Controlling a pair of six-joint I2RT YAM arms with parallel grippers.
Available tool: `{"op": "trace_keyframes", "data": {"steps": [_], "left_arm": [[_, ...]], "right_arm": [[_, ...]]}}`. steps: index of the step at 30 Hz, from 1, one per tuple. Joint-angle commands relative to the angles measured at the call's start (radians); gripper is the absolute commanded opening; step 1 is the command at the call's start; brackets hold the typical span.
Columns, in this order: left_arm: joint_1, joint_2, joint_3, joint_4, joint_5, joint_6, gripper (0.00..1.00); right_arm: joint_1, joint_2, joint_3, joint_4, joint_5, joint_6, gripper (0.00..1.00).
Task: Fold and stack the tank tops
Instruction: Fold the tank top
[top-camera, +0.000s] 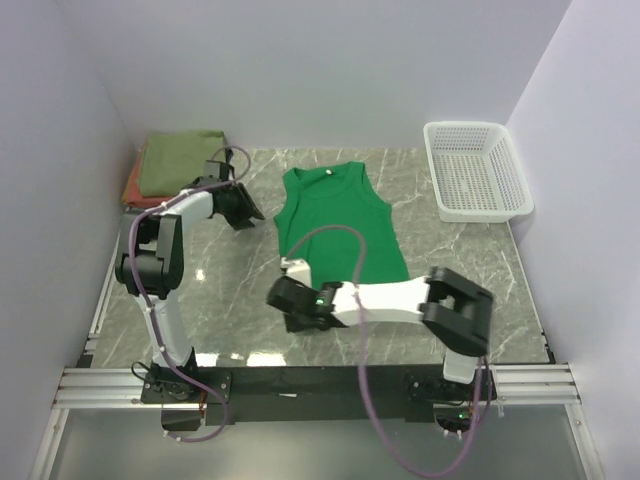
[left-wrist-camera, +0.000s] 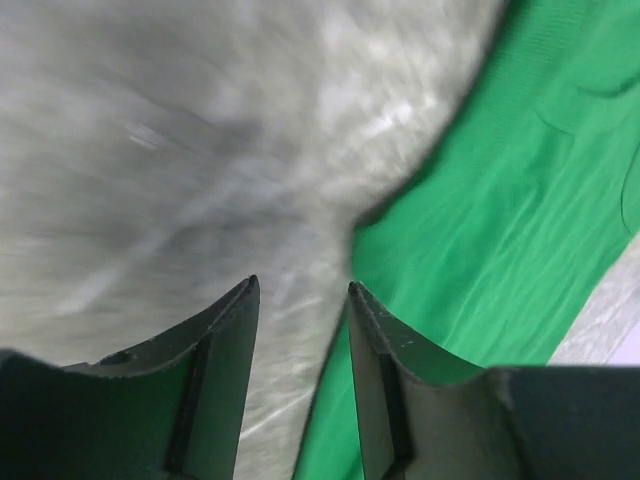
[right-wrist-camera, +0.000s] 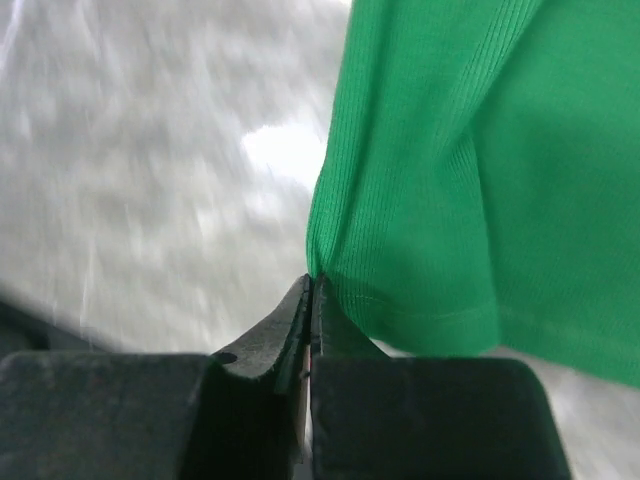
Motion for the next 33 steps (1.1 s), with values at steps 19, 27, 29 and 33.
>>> {"op": "trace_keyframes", "data": {"steps": [19, 27, 29, 33], "left_arm": [[-0.152, 0.033, -0.06, 0.087, -0.202, -0.115, 0.15], [-0.129, -0.071, -0.012, -0.061, -0.439, -0.09, 0.01], [-0.116, -0.085, -0.014, -0.084, -0.446, -0.081, 0.01], [-0.085, -0.096, -0.023, -0.116, -0.478, -0.066, 0.01]], "right_arm": [[0.009, -0.324, -0.229, 0.07, -0.082, 0.084, 0.0], [0.023, -0.268, -0.147, 0.118, -0.208, 0.055, 0.0], [0.027, -0.211, -0.102, 0.127, -0.254, 0.05, 0.0], [0.037, -0.143, -0.046, 0.182, -0.349, 0.056, 0.0]]}}
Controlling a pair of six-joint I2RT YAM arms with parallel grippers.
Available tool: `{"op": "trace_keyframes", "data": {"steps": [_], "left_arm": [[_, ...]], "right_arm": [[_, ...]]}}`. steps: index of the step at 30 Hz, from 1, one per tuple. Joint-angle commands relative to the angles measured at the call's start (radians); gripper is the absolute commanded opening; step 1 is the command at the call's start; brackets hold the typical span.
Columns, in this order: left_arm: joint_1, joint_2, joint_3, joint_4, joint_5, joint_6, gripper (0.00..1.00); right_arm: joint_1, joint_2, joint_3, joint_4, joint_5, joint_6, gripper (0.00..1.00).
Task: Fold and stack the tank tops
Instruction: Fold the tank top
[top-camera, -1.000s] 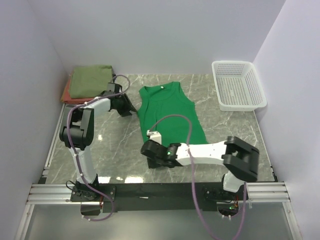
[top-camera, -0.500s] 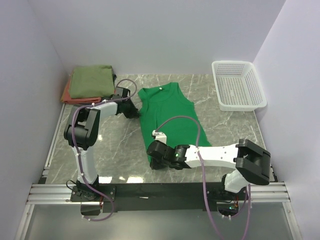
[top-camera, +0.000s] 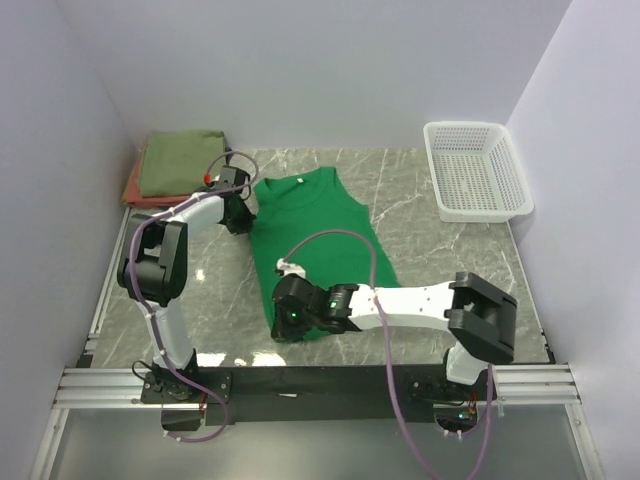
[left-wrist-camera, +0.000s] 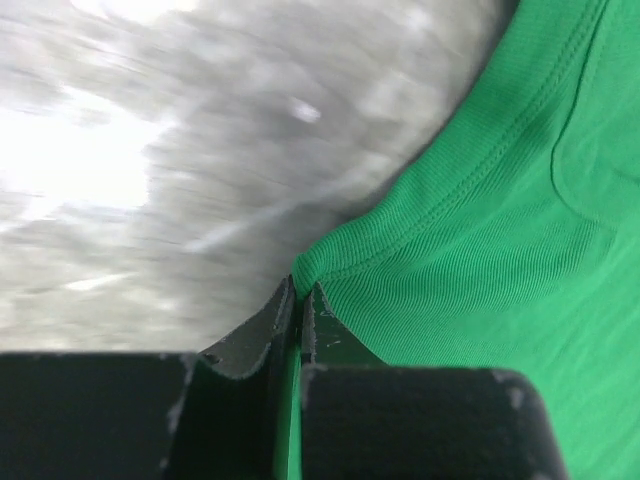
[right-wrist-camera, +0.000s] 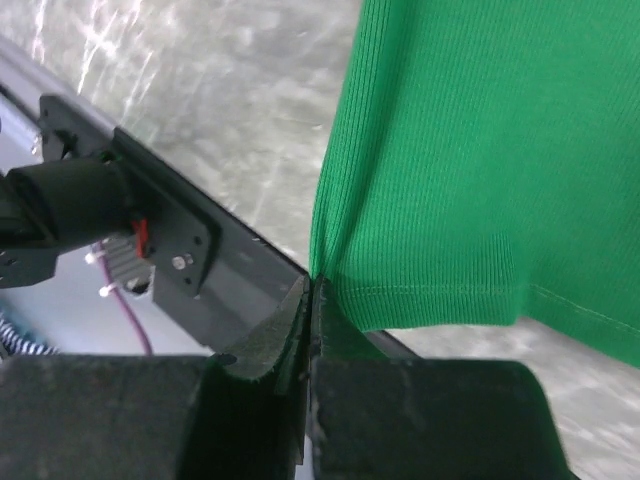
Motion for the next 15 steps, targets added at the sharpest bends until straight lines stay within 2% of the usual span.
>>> {"op": "trace_keyframes", "data": {"steps": [1, 6, 15], "left_arm": [[0.038, -0.059, 0.017, -0.032, -0.102, 0.032, 0.01], [0.041, -0.058, 0.062, -0.058, -0.102, 0.041, 0.01], [-0.034, -0.004, 0.233, -0.108, -0.082, 0.035, 0.0]], "right_arm": [[0.023, 0.057, 0.087, 0.057, -0.127, -0.011, 0.0], [0.005, 0.061, 0.123, 0.077, -0.17, 0.0, 0.0], [-0.129, -0.096, -0.14, 0.263, -0.253, 0.096, 0.0]]}}
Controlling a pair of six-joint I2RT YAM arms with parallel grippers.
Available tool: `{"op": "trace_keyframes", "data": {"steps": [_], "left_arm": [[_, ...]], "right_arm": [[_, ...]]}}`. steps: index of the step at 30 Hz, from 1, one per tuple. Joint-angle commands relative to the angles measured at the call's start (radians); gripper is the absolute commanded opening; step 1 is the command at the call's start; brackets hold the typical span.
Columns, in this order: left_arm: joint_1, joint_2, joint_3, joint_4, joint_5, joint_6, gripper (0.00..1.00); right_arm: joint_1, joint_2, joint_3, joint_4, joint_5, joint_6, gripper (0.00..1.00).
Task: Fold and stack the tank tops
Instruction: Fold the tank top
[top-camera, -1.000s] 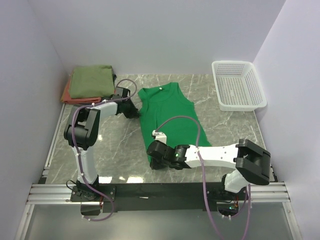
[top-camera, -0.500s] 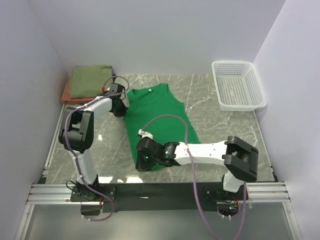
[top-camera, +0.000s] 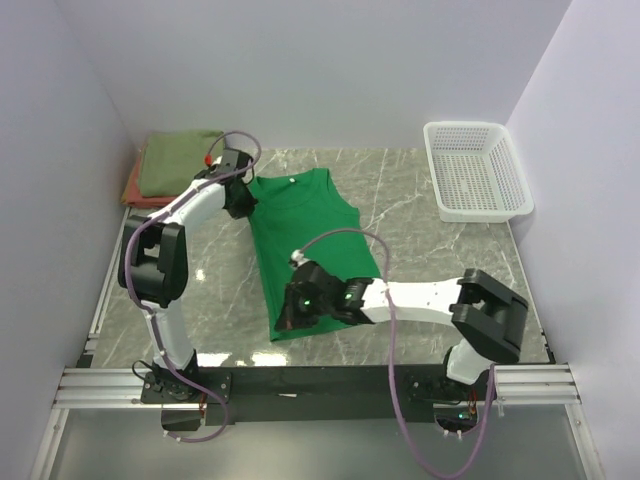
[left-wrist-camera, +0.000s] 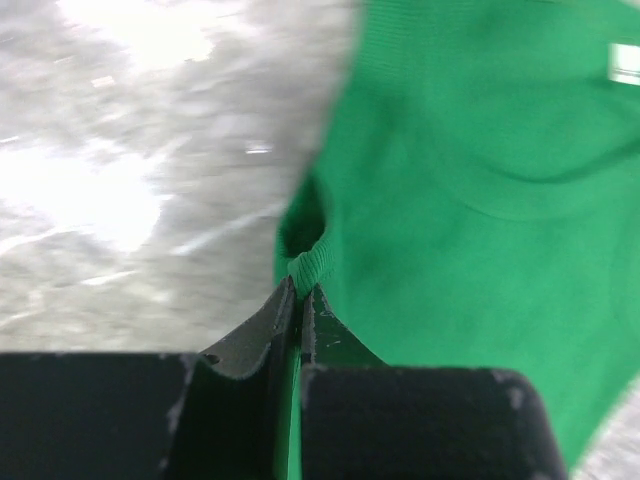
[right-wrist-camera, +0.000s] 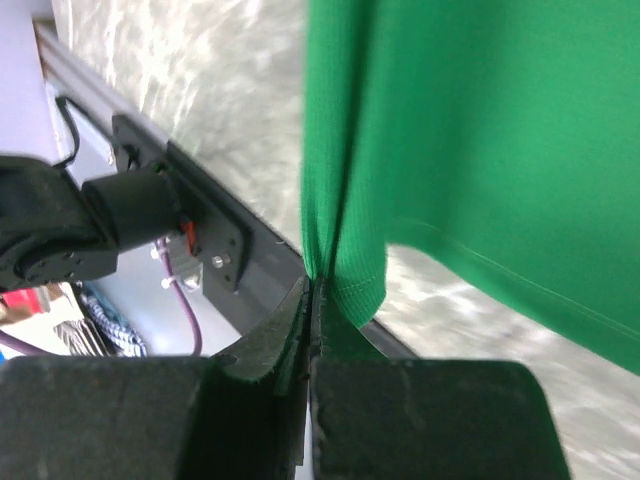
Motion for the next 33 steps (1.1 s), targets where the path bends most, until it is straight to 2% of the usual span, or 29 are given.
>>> {"op": "trace_keyframes", "data": {"steps": [1, 14, 29, 30, 32, 33], "left_arm": [[-0.043, 0.019, 0.108, 0.005, -0.019, 0.011, 0.01], [-0.182, 0.246, 0.364, -0.055, -0.011, 0.0, 0.01], [-0.219, 0.31, 0.392, -0.018, 0.032, 0.024, 0.01], [-0.219, 0.31, 0.394, -0.016, 0.035, 0.027, 0.07], [-0.219, 0.309, 0.395, -0.018, 0.036, 0.032, 0.16], [-0.219, 0.304, 0.391, -0.016, 0.036, 0.034, 0.26]], "right_arm": [[-0.05, -0.109, -0.106, 0.1, -0.069, 0.056, 0.0], [-0.171, -0.261, -0.386, 0.239, -0.072, 0.128, 0.0], [-0.228, -0.318, -0.556, 0.308, -0.056, 0.17, 0.0], [-0.228, -0.313, -0.556, 0.307, -0.057, 0.168, 0.02], [-0.229, -0.319, -0.552, 0.287, -0.045, 0.165, 0.14], [-0.229, -0.329, -0.544, 0.276, -0.037, 0.156, 0.21]]}}
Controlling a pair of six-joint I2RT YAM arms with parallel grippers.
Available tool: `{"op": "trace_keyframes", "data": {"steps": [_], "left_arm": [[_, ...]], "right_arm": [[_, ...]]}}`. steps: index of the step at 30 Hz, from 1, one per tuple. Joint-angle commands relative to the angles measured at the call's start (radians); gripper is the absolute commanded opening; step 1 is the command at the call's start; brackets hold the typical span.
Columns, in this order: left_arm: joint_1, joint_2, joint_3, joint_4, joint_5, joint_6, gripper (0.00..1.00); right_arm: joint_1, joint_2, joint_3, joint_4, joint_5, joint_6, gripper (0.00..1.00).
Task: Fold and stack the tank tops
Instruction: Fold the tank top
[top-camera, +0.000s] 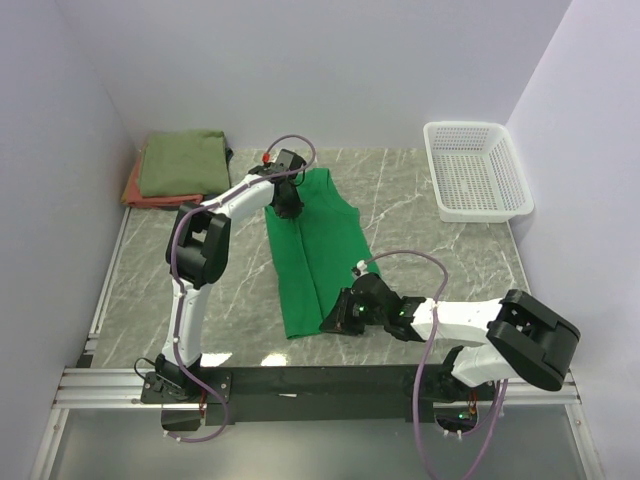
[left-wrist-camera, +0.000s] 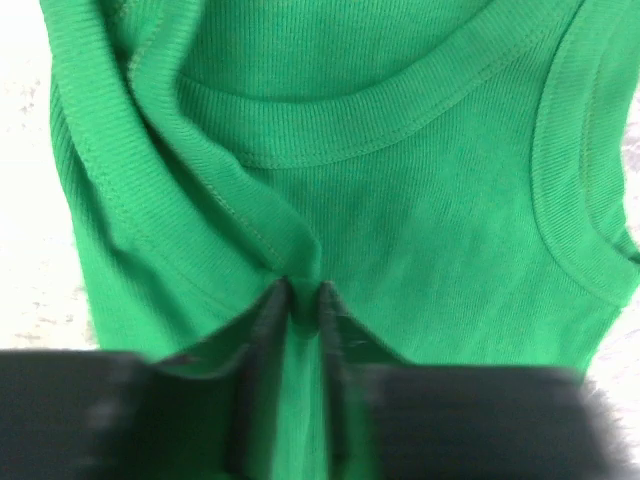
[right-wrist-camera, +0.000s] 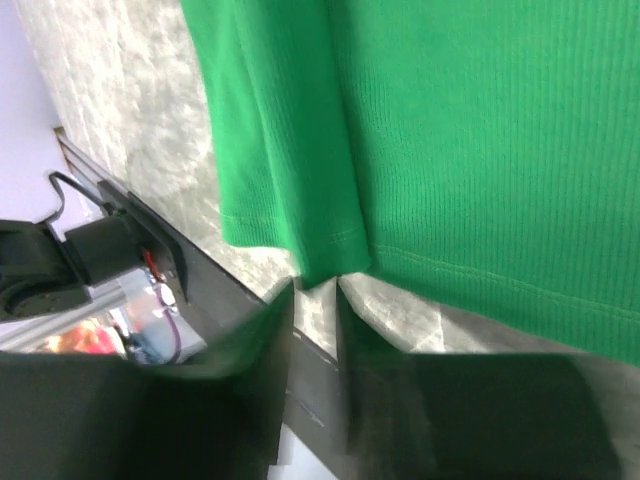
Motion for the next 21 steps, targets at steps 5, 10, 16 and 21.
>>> {"op": "trace_keyframes", "data": {"steps": [5, 10, 16, 21], "left_arm": [[0.008, -0.079, 0.002, 0.08, -0.013, 0.027, 0.46], [0.059, -0.19, -0.106, 0.137, -0.05, -0.005, 0.48], [0.102, -0.221, -0.161, 0.152, -0.012, -0.036, 0.36], [0.106, -0.158, -0.18, 0.183, 0.031, -0.025, 0.23]], "right_arm": [[0.001, -0.139, 0.059, -0.235, 0.172, -0.056, 0.52], [0.036, -0.246, 0.174, -0.448, 0.364, -0.117, 0.52], [0.134, -0.01, 0.417, -0.533, 0.445, -0.24, 0.46], [0.189, 0.255, 0.582, -0.585, 0.49, -0.306, 0.44]]}}
